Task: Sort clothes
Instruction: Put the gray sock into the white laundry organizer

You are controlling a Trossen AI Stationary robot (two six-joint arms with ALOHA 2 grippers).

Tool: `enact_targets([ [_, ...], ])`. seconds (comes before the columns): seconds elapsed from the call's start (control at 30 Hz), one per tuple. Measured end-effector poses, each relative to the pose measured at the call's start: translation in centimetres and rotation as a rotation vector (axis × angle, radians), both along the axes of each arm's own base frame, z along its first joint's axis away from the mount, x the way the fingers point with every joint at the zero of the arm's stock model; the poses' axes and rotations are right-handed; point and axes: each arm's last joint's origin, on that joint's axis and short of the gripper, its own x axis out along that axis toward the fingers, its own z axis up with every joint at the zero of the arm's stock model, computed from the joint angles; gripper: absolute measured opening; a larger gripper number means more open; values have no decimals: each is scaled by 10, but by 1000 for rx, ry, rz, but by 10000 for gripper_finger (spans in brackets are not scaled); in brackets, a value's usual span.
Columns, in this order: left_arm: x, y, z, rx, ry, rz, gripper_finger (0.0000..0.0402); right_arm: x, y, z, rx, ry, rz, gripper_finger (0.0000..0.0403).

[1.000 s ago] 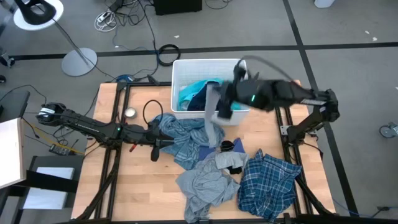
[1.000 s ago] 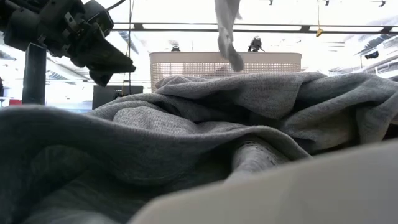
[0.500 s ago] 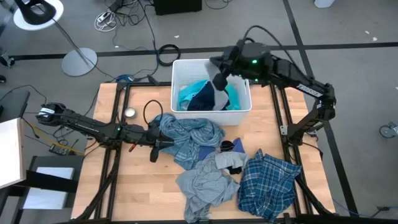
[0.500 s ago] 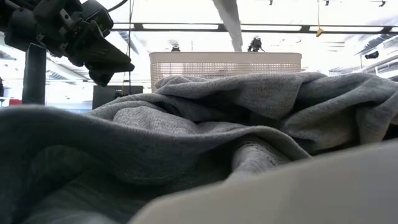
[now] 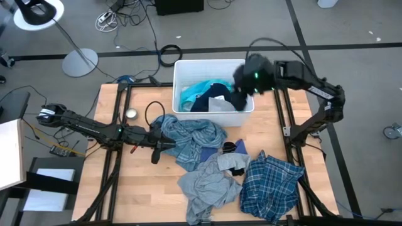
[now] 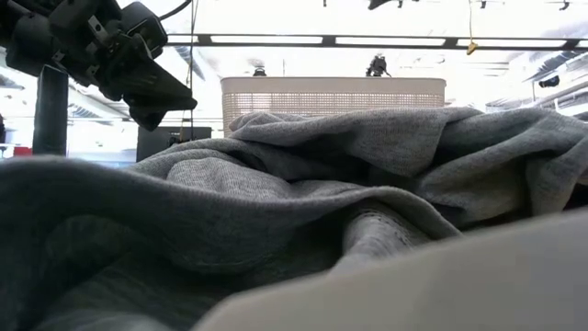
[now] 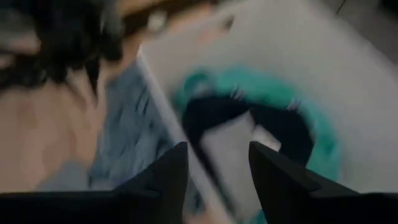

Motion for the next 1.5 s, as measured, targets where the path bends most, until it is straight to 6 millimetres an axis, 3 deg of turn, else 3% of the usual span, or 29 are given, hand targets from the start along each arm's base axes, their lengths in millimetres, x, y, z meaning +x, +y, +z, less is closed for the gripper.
enact_targets([
  [0.13,0,0,0,-6,-1,2,96,-5,45,-17,-46,117,7,180],
  [0.23,0,0,1,-9,-9,2,96,-4,82,-41,-65,173,53,177],
  [0.4,0,0,1,-12,-10,4,96,-3,132,-102,-48,269,85,174],
  [0.57,0,0,1,-28,-9,9,96,-3,161,-172,17,308,140,173],
  [0.77,0,0,1,-28,-10,10,96,-13,169,-234,42,371,252,164],
  [1.03,0,0,1,-28,-11,13,96,-14,165,-277,95,264,320,152],
  [1.2,0,1,1,-23,-11,24,96,-11,158,-283,97,222,300,126],
  [1.4,0,1,1,-23,-11,24,96,-5,149,-280,70,213,275,14],
  [1.5,0,1,1,-23,-11,24,96,2,148,-267,47,198,286,9],
])
